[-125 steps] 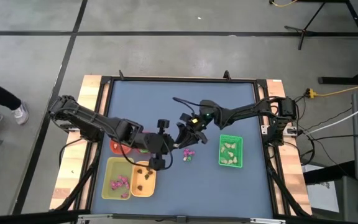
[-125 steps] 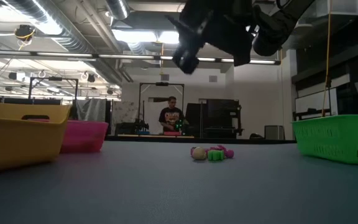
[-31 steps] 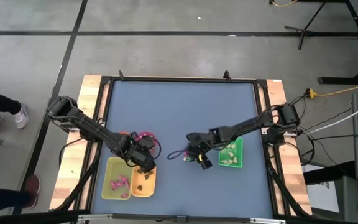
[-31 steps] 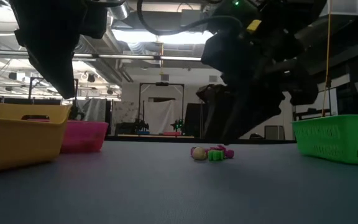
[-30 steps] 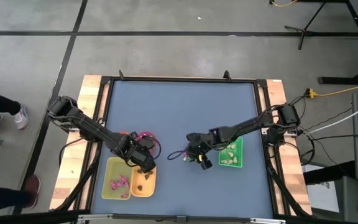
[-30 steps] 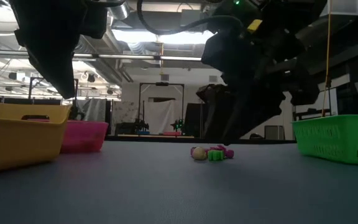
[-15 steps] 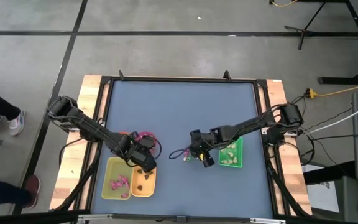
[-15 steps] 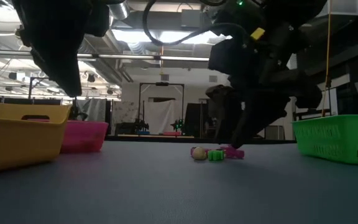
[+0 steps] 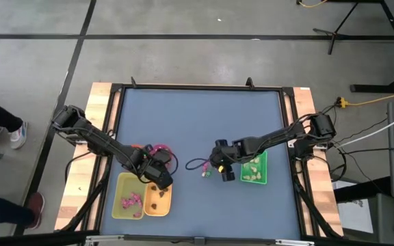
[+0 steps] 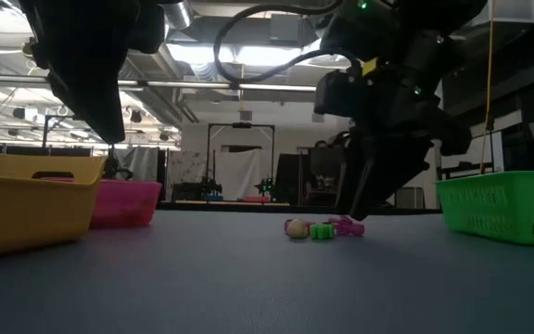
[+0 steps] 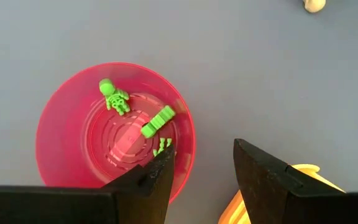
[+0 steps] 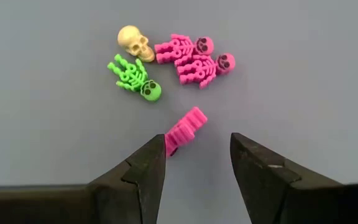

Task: Sort Halloween decoration
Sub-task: Put the pink skeleton toy into the light yellow bin

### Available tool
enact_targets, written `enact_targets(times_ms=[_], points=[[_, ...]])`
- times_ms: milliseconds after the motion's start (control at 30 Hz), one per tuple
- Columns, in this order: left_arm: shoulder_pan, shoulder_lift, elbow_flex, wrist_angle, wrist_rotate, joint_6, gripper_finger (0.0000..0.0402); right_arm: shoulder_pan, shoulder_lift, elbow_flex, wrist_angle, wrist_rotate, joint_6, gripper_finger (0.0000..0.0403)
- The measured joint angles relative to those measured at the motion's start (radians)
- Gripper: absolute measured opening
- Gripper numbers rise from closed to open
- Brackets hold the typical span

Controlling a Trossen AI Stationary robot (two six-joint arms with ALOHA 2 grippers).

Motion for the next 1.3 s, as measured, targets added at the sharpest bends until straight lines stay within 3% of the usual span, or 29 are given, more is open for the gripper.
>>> enact_targets(times_ms=[300, 667, 1133, 1300], points=[[0.0, 0.0, 0.0, 0.001, 0.0, 0.0, 0.0148, 0.0, 0.0, 0.0, 0.003, -0.018, 0.153, 0.0179], [0.0, 0.0, 0.0, 0.004, -0.003, 0.001, 0.0148, 0.0, 0.058, 0.002, 0.024, -0.024, 0.205, 0.0173], [0.0, 0.0, 0.0, 0.004, -0.006, 0.001, 0.0148, 0.0, 0.058, 0.001, 0.025, -0.012, 0.203, 0.0029], [0.0, 0.0, 0.0, 0.004, -0.006, 0.001, 0.0148, 0.0, 0.059, 0.001, 0.028, -0.014, 0.203, 0.0006]])
